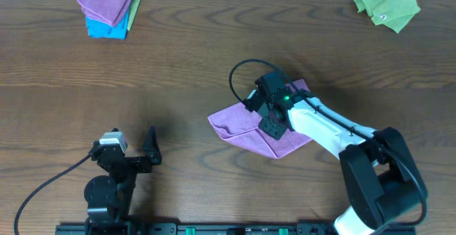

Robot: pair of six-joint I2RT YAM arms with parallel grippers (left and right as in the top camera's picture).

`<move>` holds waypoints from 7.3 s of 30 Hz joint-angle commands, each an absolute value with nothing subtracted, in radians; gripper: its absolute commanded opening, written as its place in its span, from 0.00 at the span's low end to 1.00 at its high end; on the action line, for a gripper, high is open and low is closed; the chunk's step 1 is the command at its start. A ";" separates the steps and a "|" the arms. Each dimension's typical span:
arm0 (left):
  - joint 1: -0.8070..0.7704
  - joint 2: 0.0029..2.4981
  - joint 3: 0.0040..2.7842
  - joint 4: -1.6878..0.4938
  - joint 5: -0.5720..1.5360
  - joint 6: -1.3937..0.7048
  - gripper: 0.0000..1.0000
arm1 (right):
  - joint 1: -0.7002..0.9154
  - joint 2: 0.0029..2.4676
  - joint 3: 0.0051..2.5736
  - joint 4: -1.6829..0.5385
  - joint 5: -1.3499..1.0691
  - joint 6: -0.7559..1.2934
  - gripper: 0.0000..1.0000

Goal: Fold the cloth

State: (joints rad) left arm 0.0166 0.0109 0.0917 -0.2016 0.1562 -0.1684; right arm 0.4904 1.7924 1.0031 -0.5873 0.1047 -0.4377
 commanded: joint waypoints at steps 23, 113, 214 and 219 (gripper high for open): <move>0.012 0.006 0.064 -0.208 0.149 -0.168 0.95 | 0.499 1.796 1.036 -0.560 0.170 -0.416 0.31; 0.012 0.006 0.064 -0.208 0.149 -0.168 0.95 | 0.358 1.912 1.084 -0.227 0.078 -0.331 0.40; 0.012 0.006 0.064 -0.207 0.149 -0.168 0.95 | 0.300 1.395 1.130 -0.899 -0.106 -0.113 0.51; 0.012 0.006 0.064 -0.204 0.151 -0.170 0.95 | 0.302 1.248 1.124 -1.000 -0.108 -0.063 0.57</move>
